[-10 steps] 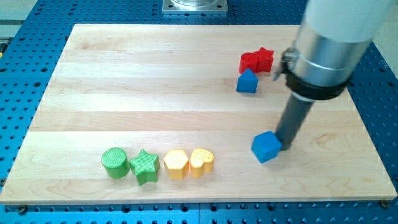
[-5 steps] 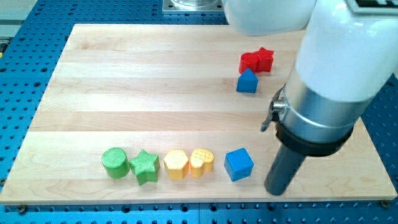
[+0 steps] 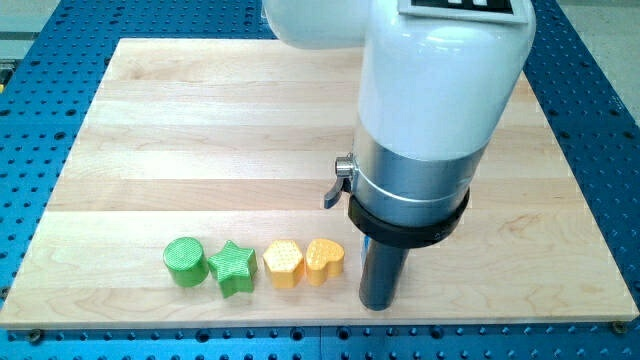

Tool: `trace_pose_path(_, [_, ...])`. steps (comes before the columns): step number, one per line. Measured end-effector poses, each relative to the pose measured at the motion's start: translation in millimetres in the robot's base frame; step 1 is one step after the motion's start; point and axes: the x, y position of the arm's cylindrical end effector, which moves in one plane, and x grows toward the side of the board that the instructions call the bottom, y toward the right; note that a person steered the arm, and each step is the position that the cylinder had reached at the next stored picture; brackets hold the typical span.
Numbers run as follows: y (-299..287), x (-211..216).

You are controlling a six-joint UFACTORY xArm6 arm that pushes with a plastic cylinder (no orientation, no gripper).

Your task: Slide the blue cube horizontal right to the yellow heart

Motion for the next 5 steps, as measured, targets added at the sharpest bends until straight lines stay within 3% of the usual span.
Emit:
trace_pose_path(1, [40.1, 6.1])
trace_pose_path(2, [90.7, -66.3])
trace_pose_path(4, [98.5, -87.3])
trace_pose_path(5, [57.9, -135.7])
